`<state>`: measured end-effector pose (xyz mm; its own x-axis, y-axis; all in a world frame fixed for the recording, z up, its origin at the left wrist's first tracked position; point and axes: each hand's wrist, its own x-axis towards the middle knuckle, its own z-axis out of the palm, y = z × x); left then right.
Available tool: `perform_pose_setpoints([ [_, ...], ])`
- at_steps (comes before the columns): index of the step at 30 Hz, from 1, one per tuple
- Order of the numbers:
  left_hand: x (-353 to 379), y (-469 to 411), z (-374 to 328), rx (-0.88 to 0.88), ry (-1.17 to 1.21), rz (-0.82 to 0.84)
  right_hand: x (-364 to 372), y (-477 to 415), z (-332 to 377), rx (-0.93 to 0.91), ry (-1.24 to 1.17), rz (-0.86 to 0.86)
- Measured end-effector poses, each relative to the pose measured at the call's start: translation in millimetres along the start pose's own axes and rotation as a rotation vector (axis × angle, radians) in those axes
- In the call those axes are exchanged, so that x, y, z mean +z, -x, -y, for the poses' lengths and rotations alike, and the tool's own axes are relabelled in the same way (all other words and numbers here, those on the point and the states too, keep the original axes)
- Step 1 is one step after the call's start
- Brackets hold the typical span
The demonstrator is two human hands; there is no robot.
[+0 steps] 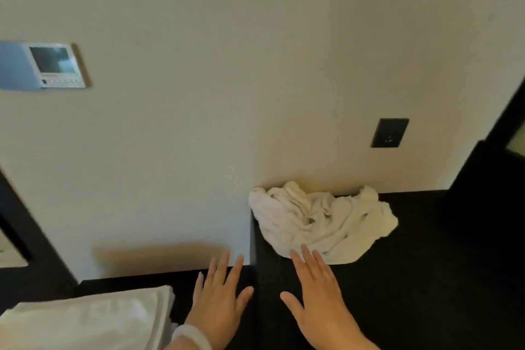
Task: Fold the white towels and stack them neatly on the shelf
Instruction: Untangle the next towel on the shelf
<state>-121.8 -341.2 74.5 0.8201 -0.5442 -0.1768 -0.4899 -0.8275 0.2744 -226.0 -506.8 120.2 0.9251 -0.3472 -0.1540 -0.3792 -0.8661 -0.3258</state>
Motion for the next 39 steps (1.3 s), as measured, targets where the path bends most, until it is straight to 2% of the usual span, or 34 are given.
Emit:
perform_pose_setpoints([
  [4,-1,-21,-95,0.165,0.0,0.042,-31,11,-68,0.131,-0.02,0.019],
  [9,-6,-61,-135,0.229,0.042,0.0,-53,14,-106,0.208,0.003,0.099],
  [14,-5,-118,-155,0.123,0.293,-0.041,-74,7,-128,0.28,0.031,0.133],
  [18,10,-138,-158,0.04,0.299,-0.101,-82,0,-133,0.266,-0.015,0.103],
  [21,7,-148,-164,-0.052,0.221,-0.129,-88,-16,-138,0.227,-0.186,0.049],
  [23,-2,-147,-175,-0.044,0.172,-0.166,-91,-28,-143,0.194,-0.342,0.004],
  [25,-12,-135,-198,0.051,0.352,-0.18,-97,-38,-148,0.194,-0.569,-0.034],
  [27,-20,-113,-237,0.215,0.585,-0.129,-109,-51,-160,0.287,-0.958,0.006],
  [29,-15,-93,-276,0.36,0.648,-0.121,-126,-61,-182,0.355,-1.379,0.066],
  [30,-8,-86,-291,0.414,0.614,-0.117,-134,-65,-195,0.366,-1.492,0.078],
  [32,7,-82,-312,0.483,0.461,-0.172,-144,-70,-221,0.378,-1.535,0.085],
  [34,14,-83,-323,0.465,0.297,-0.244,-148,-75,-243,0.389,-1.549,0.071],
  [36,17,-85,-326,0.377,0.182,-0.301,-153,-78,-262,0.362,-1.564,0.071],
  [39,24,-93,-313,0.154,0.012,-0.335,-169,-76,-292,0.293,-1.518,0.01],
])
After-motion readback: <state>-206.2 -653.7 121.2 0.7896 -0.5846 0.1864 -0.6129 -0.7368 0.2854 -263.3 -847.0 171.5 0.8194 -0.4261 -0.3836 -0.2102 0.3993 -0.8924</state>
